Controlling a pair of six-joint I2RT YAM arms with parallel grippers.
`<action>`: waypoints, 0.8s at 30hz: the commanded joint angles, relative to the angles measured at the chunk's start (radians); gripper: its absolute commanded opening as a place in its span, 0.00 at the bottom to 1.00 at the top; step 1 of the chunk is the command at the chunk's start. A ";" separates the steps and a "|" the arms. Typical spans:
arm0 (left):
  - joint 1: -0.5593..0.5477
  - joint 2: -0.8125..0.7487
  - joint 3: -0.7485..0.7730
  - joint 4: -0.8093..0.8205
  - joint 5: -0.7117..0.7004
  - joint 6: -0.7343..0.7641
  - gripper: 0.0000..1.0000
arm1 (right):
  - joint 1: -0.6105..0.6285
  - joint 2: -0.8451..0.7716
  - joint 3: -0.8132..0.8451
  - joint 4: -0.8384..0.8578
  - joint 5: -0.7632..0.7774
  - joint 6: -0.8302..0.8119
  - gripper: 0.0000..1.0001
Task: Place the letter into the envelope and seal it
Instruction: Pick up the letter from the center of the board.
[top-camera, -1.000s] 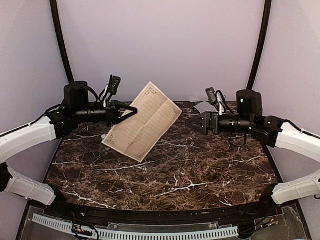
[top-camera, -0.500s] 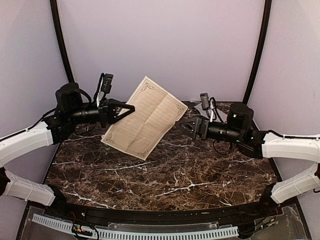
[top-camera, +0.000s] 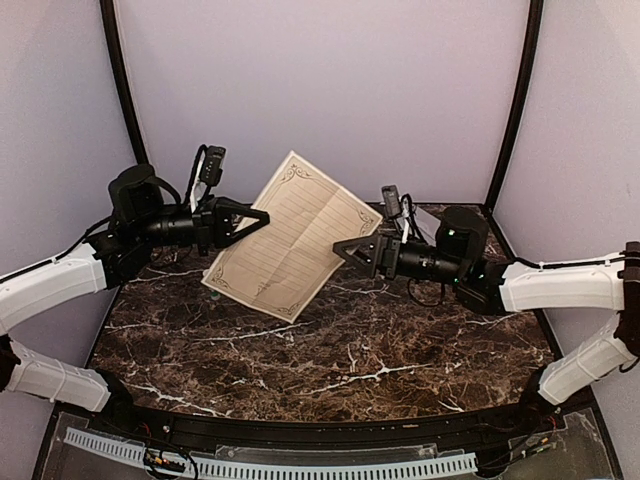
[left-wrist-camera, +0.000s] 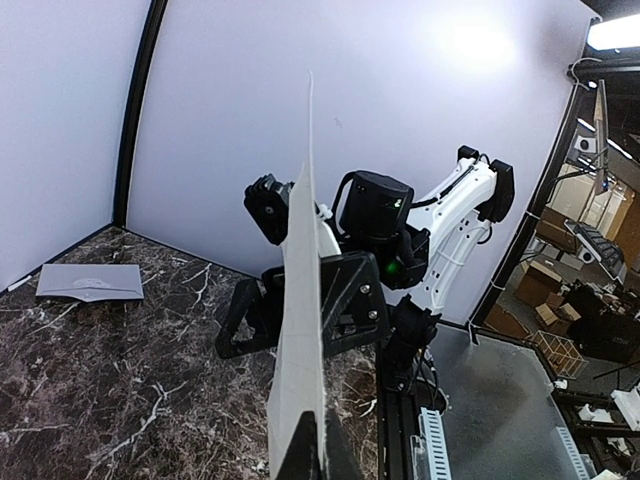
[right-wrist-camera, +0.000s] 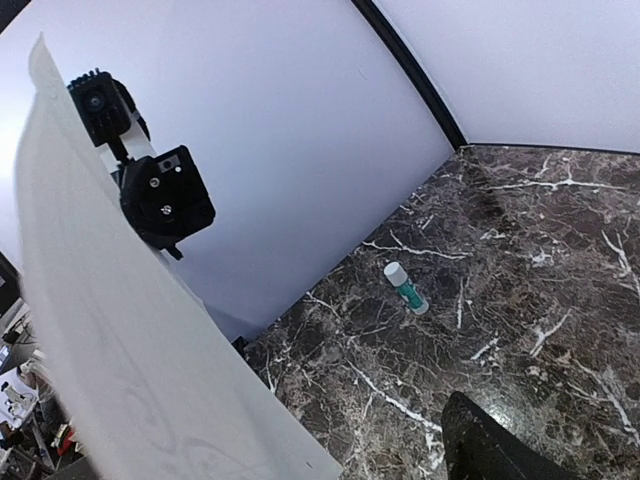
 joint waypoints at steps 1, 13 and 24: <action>0.007 -0.022 -0.013 0.039 0.022 -0.007 0.00 | 0.010 0.004 0.034 0.135 -0.043 0.012 0.82; 0.007 -0.022 -0.018 0.042 0.016 -0.010 0.00 | 0.011 0.017 0.045 0.148 -0.055 0.014 0.42; 0.007 0.008 0.010 -0.028 -0.028 0.011 0.27 | 0.007 -0.031 0.021 0.148 -0.008 0.014 0.00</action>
